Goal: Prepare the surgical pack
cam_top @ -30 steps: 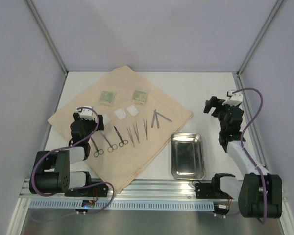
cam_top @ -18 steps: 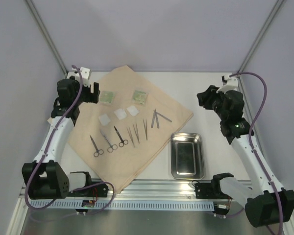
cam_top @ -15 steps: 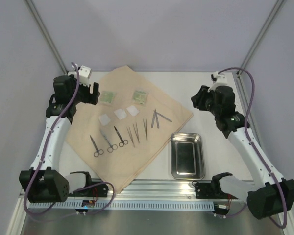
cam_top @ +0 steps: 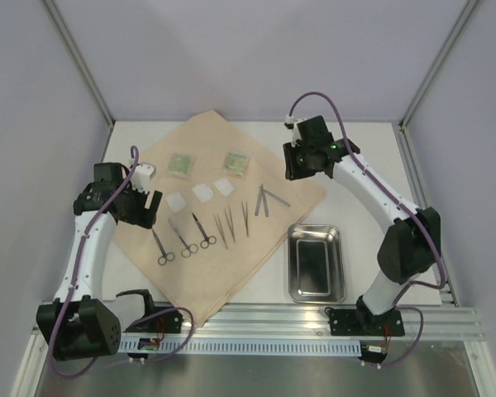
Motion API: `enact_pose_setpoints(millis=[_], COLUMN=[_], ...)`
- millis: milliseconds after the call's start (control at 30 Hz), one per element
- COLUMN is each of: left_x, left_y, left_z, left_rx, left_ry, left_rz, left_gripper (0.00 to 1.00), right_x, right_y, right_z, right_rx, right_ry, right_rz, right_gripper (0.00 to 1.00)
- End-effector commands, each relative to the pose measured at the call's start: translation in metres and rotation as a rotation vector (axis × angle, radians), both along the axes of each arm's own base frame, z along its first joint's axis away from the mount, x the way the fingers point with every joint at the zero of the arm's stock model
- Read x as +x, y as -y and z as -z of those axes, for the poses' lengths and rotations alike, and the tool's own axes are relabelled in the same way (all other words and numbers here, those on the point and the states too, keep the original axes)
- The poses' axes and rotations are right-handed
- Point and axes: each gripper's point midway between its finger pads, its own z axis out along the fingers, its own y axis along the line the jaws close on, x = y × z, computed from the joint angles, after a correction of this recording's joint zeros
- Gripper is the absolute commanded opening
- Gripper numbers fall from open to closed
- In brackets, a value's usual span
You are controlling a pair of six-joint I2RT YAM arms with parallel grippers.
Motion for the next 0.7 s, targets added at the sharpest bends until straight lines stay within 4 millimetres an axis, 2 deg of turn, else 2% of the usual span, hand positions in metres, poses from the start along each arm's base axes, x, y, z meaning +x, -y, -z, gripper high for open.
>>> enact_pose_setpoints(millis=[0, 100, 167, 200, 267, 433, 667], left_x=[-0.014, -0.016, -0.018, -0.016, -0.014, -0.008, -0.006], left_y=[-0.017, -0.023, -0.025, -0.026, -0.03, -0.027, -0.025], left_z=[0.004, 0.018, 0.025, 0.027, 0.031, 0.033, 0.045], left_rx=[0.033, 0.027, 0.034, 0.033, 0.048, 0.022, 0.002], left_ry=[-0.034, -0.085, -0.106, -0.108, -0.109, -0.108, -0.158], left_rz=[-0.025, -0.046, -0.057, -0.067, -0.087, -0.096, -0.087], left_gripper=[0.87, 0.87, 0.87, 0.87, 0.88, 0.9, 0.9], right_x=[-0.005, 0.007, 0.009, 0.012, 0.016, 0.025, 0.03], right_y=[-0.021, -0.032, -0.032, -0.032, -0.036, -0.051, -0.053], right_z=[0.009, 0.027, 0.04, 0.054, 0.066, 0.086, 0.12], right_rx=[-0.071, -0.136, -0.172, -0.189, -0.199, -0.186, -0.214], right_ry=[-0.077, -0.085, -0.118, -0.15, -0.175, -0.169, -0.224], right_rz=[-0.201, -0.299, -0.324, -0.327, -0.346, -0.396, -0.414], right_gripper=[0.32, 0.35, 0.36, 0.36, 0.36, 0.37, 0.38])
